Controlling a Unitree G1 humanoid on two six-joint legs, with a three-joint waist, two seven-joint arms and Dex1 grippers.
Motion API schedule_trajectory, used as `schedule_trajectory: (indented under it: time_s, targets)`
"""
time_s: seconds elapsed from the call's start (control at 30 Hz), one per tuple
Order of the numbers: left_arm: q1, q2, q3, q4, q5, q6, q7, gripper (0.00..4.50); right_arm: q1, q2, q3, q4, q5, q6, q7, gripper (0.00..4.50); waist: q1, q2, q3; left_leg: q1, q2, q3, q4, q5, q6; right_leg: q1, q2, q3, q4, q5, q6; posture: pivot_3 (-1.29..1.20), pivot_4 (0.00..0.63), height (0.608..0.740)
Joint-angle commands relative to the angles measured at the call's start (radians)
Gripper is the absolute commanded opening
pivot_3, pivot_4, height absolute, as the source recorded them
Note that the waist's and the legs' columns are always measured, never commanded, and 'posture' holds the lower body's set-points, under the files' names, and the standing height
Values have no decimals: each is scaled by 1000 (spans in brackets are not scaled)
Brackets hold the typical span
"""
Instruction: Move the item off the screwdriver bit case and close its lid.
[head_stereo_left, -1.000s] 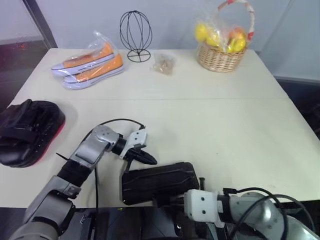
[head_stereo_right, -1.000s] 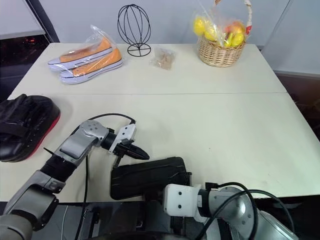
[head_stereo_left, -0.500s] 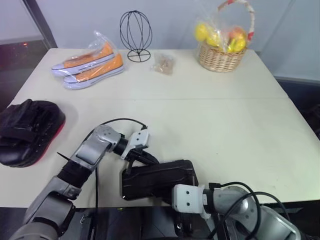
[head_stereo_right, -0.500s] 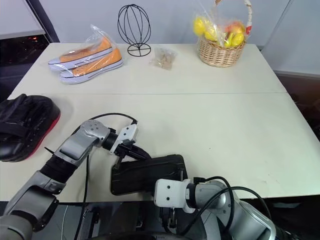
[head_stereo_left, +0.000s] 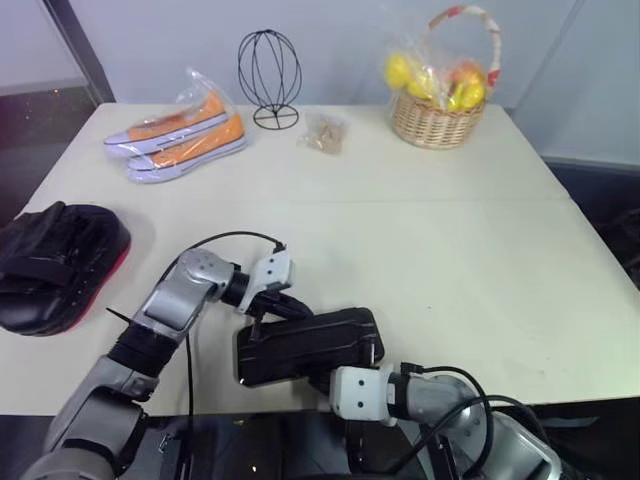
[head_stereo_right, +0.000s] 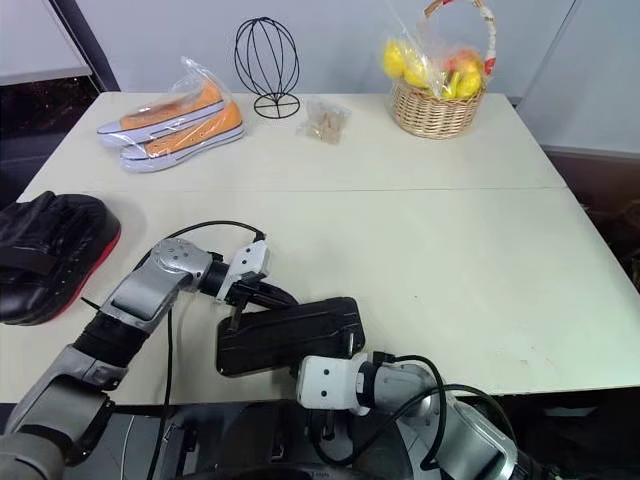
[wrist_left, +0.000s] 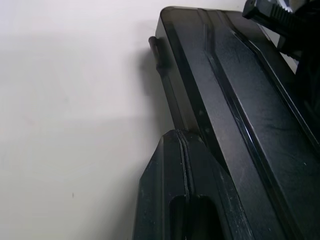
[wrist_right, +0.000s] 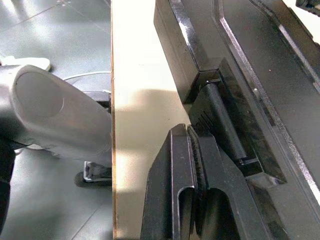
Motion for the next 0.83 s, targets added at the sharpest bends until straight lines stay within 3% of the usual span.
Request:
schedule_trajectory:
  time_s: [0.03,0.1,0.13,0.2,0.27,0.37,0.4,0.47,0.57,0.67,0.83]
  targets:
    - [-24,-16,-9,67,8,-59,-12,0,45,-41,-131,-10,46,2,7,45,5,0,0,0,0,0,0,0,0,0,0,0,0,0,0,0,150,740]
    - [-77,14,45,143,11,-73,0,0,102,-71,-226,-83,157,37,63,607,6,0,0,-2,-1,0,1,0,0,0,-1,0,-1,0,0,0,150,740]
    - [-100,46,68,163,-4,-55,-24,244,132,-96,-286,-124,226,54,99,880,4,-1,1,-2,-1,0,1,0,0,0,-1,1,-1,0,0,0,150,740]
    - [-105,140,116,136,-74,-30,-133,840,187,-152,-439,-201,378,105,180,1848,-1,-2,2,-3,-1,0,2,0,0,-1,-1,0,-1,0,0,0,150,740]
    - [-90,208,149,93,-99,-35,-169,1820,232,-198,-579,-247,502,146,246,2894,-7,-2,2,-3,1,0,1,-1,1,-2,1,1,0,0,1,0,150,740]
    - [12,381,289,-95,-179,61,-186,3293,323,-273,-936,-246,759,211,423,4431,0,0,3,-2,7,0,-1,-2,3,-2,3,0,-1,0,1,0,150,740]
    - [63,443,350,-168,-232,129,-201,3814,322,-286,-1025,-218,812,230,454,4500,-7,1,4,-2,8,1,-1,-2,3,-2,3,0,-1,0,1,0,150,740]
    - [163,523,455,-294,-340,257,-198,4445,301,-308,-1123,-158,877,257,481,4500,-10,-2,5,-1,11,4,-2,-3,4,-2,4,1,-2,0,1,0,150,740]
    - [386,600,682,-475,-480,430,-187,4445,264,-349,-1198,-76,913,271,529,4500,1,1,7,-1,13,4,-2,-3,5,-2,3,1,-3,-1,-2,0,150,740]
    - [577,573,842,-581,-479,459,-117,4445,235,-382,-1202,-23,904,256,570,4500,7,6,9,-1,13,5,-2,-3,4,-1,0,1,-5,-2,-4,0,150,740]
    - [606,516,850,-629,-496,460,22,4445,170,-394,-1139,22,890,239,585,4500,14,6,10,-1,12,6,-1,-3,4,-1,3,1,-6,-2,-4,0,150,740]
